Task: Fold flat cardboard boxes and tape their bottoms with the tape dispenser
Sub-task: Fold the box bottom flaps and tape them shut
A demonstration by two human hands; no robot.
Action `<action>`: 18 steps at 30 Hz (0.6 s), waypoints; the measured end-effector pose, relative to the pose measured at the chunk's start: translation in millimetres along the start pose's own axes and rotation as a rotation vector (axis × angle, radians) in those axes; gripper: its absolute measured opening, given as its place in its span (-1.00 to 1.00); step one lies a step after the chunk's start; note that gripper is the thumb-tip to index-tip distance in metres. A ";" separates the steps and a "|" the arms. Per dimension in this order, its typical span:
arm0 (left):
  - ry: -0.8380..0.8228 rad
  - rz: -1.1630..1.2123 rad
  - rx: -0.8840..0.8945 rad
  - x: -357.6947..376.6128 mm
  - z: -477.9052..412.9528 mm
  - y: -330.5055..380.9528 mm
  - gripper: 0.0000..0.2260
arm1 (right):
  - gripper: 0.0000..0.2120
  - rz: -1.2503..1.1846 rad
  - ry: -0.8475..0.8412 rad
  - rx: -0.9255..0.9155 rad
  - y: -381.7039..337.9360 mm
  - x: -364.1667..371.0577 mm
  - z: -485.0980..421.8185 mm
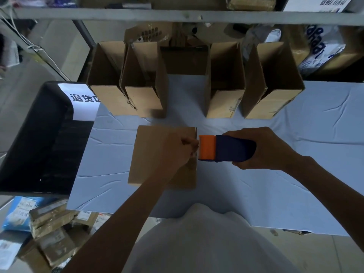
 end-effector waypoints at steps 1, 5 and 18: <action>0.034 -0.018 0.013 -5.7 0.3 -4.6 -0.73 | -0.31 0.018 -0.010 -0.003 2.3 0.5 1.9; 0.107 0.000 -0.001 -40.8 -9.2 -35.5 -0.87 | -0.33 0.098 -0.014 0.066 21.7 -8.1 15.8; 0.065 -0.021 0.043 -20.0 -24.2 -58.1 -0.93 | -0.38 0.136 -0.122 0.238 36.4 12.7 14.1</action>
Point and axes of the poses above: each hand's wrist, its own z-axis away from the middle knuckle, its own x-axis out of the palm, y = z × x, the point moved 2 cm from there along -z, towards the middle knuckle, and after that the axes turned 11 degrees about z, right-handed, at the moved point
